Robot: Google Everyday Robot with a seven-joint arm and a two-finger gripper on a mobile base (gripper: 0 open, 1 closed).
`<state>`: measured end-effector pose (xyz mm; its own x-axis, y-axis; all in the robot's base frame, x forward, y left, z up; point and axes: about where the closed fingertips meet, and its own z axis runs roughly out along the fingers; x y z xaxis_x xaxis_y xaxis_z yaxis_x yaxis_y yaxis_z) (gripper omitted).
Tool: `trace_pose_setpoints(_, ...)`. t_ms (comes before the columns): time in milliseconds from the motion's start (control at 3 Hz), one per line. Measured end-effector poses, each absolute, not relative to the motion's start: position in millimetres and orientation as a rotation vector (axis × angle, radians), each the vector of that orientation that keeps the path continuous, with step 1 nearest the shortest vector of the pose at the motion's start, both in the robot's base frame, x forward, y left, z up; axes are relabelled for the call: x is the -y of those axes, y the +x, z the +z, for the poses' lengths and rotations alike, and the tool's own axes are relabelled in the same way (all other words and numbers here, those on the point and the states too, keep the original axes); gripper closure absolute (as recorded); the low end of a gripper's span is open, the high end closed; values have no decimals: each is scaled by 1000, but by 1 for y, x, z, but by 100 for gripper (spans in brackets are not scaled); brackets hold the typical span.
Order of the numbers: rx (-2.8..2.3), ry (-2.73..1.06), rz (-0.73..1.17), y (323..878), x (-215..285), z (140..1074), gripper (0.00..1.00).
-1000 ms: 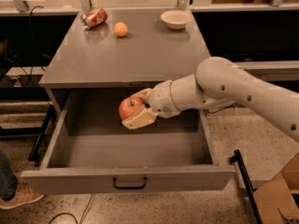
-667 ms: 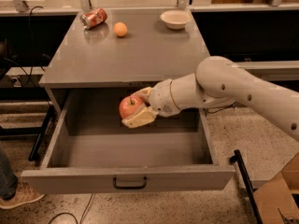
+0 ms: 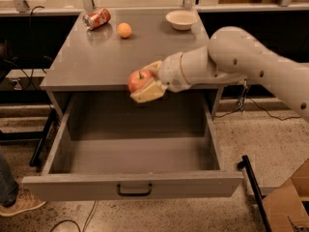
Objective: Pick apple from top drawer and place on counter
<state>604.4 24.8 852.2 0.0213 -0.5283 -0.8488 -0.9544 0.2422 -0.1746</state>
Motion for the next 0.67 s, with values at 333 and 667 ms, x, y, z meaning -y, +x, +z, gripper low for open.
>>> trace_pose_setpoints(333,-1626,-1314,530,661,-3,889,100)
trace_pose_setpoints(667,-1670,-1164,501,731,25,894,100)
